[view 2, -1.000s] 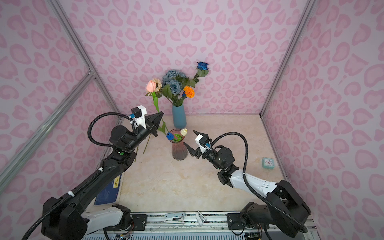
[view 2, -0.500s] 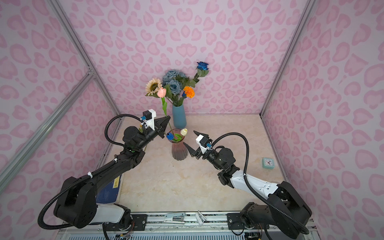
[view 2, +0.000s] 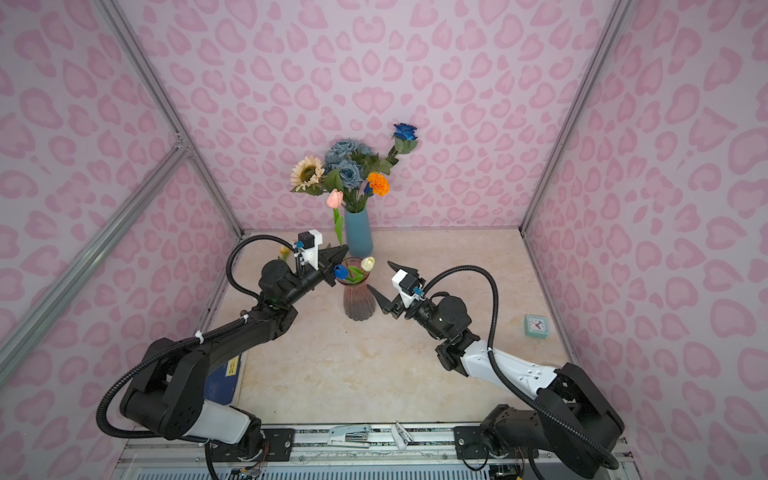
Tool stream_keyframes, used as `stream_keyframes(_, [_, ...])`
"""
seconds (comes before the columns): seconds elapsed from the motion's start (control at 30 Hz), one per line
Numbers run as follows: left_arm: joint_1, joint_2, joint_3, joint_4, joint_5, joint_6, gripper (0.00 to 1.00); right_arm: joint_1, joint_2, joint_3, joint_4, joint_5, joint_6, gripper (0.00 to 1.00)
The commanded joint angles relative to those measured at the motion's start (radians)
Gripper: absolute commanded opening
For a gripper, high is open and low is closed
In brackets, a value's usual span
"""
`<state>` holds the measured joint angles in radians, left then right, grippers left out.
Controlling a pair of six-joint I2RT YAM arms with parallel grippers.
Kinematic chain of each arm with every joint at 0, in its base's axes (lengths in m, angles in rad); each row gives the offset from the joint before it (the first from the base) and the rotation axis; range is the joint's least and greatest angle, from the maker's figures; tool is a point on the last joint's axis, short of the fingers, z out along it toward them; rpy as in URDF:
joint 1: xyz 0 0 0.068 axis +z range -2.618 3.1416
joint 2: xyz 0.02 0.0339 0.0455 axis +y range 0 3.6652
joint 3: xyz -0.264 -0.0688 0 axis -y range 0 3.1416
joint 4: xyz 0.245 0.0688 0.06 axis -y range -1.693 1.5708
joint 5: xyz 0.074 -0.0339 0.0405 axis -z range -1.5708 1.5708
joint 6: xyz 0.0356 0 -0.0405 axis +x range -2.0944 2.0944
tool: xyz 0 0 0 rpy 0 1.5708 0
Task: Arrange the flowers into the vase
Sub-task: 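Lower the pink tulip stem into the pink vase with the left gripper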
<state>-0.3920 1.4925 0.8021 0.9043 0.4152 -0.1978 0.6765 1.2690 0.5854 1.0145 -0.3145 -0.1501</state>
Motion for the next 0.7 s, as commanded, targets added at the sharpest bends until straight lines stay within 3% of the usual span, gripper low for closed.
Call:
stream_keyframes(0.0, [-0.004, 0.003, -0.006, 0.073, 0.003, -0.014, 0.02, -0.007, 0.001, 0.003, -0.006, 0.001, -0.003, 0.76])
stream_keyframes(0.67, [-0.007, 0.024, -0.040, 0.077, 0.018, 0.003, 0.02, -0.012, 0.025, 0.029, 0.002, -0.011, 0.009, 0.76])
